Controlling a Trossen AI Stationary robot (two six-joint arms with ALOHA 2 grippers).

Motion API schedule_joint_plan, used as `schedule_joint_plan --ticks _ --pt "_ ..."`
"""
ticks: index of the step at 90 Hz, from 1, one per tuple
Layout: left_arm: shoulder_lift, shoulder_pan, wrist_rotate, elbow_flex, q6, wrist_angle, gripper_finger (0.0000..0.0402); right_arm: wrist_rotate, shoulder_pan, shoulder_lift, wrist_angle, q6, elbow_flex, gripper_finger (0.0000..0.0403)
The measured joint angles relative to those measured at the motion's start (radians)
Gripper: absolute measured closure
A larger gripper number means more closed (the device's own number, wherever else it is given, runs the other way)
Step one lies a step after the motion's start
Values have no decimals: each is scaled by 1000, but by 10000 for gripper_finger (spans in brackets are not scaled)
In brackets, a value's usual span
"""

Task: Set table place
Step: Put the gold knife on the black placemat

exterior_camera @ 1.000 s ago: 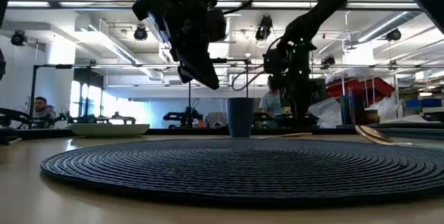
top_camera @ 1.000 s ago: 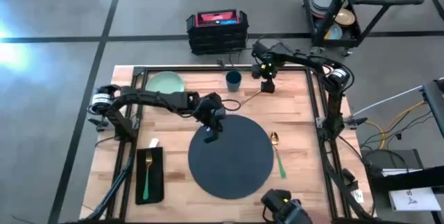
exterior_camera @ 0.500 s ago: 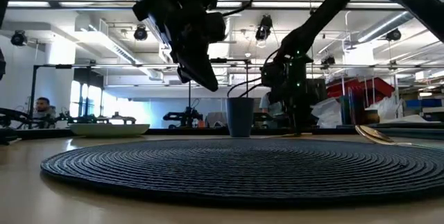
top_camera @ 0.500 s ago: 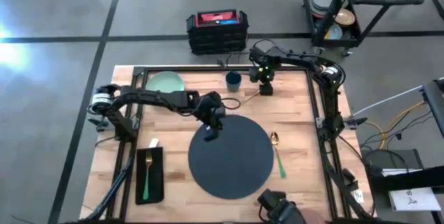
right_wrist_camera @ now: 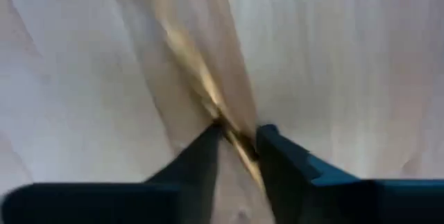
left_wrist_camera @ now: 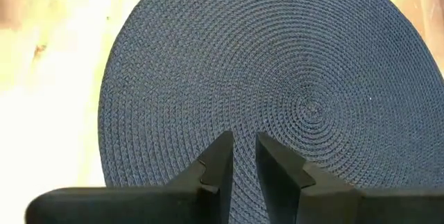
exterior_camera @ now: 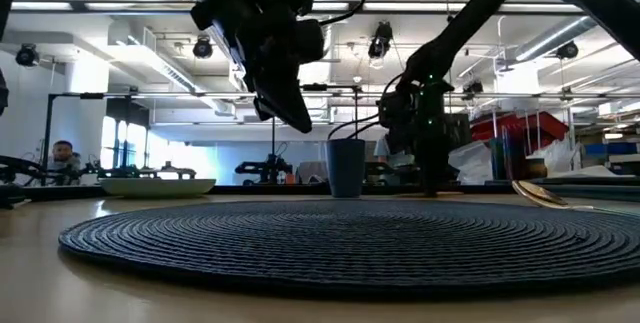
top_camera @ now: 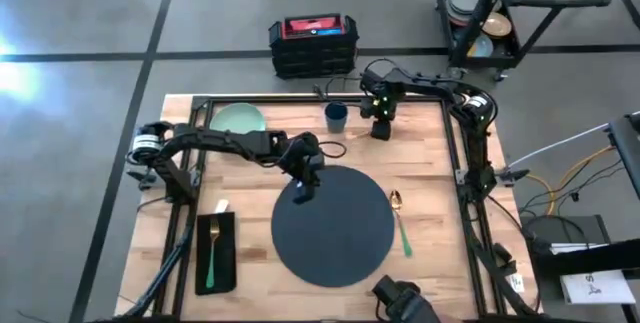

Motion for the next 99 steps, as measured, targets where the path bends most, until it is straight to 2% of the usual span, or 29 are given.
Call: schedule_joint_plan --ticks 8,27,56,76,99 --pt "0 0 0 0 0 -3 355 -27 -2 -13 22 37 -36 391" --pt "0 0 0 0 -1 -5 363 -108 12 -67 -31 99 -115 397" --pt "0 0 -2 0 -3 2 364 -104 37 -234 -40 148 -233 401" --pt "0 0 -4 0 0 4 364 -101 47 -410 5 274 -387 402" --pt "1 0 -4 0 3 4 370 -110 83 -718 20 478 -536 403"
